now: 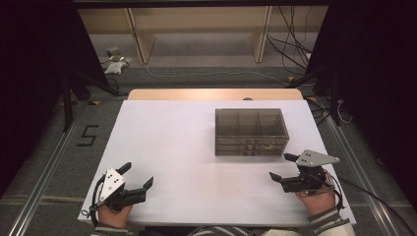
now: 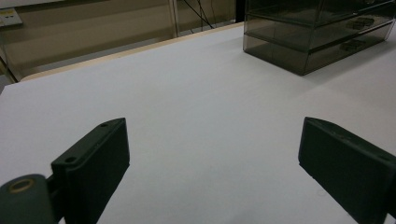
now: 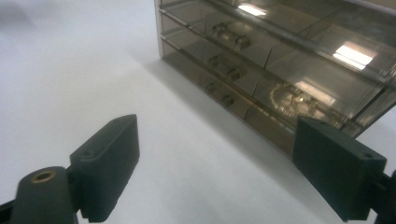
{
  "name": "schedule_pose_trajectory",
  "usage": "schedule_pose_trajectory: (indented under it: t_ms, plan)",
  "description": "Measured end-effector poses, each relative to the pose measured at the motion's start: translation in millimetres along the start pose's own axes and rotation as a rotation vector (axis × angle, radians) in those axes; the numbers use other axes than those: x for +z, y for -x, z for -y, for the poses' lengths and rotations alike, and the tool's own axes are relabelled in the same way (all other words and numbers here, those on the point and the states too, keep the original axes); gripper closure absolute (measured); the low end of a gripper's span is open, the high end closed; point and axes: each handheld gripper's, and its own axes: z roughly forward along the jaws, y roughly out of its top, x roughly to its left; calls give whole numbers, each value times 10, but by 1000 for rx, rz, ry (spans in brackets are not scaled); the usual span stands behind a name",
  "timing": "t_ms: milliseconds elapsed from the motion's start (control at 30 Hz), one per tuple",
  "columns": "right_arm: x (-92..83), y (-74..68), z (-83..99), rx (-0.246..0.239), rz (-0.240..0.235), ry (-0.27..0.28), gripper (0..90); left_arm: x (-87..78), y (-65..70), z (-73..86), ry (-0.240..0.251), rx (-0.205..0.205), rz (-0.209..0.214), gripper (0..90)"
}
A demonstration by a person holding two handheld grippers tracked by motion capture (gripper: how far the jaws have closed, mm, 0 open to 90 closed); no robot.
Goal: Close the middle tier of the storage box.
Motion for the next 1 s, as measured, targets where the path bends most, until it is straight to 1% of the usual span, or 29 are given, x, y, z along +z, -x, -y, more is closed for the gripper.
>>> schedule_pose_trajectory:
  t_ms: [100, 167, 233, 267, 533, 600, 667, 733, 800, 900, 1000]
  plan:
    - [15, 3, 82, -18, 11, -11, 116, 4, 2, -1, -1, 0, 1, 84]
    - [34, 14, 133, -8, 19, -18, 85, 3, 1, -1, 0, 1, 1, 83]
    - [40, 25, 181, 7, 19, -30, 75, 4, 0, 0, -1, -1, 2, 83]
    - [45, 28, 206, 12, 19, -26, 69, 5, -1, 1, -2, -1, 2, 83]
    - [70, 25, 409, 52, -4, -35, 49, 18, -11, 13, -3, -2, 6, 81]
    - [82, 19, 457, 51, -6, -26, 44, 19, -26, 20, 7, -5, 25, 76]
    - [99, 15, 474, 37, -8, -12, 42, 29, -34, 26, 10, 0, 44, 66]
    - [131, 18, 470, 37, -16, -6, 30, 45, -32, 33, 8, 5, 59, 60]
    - [158, 19, 469, 46, -22, -15, 9, 68, -28, 39, -3, 13, 62, 59]
    - [165, 29, 474, 51, -31, -18, 9, 102, -28, 48, -14, 16, 63, 59]
    - [158, 49, 478, 72, -21, -13, 8, 137, -36, 59, -27, 11, 59, 59]
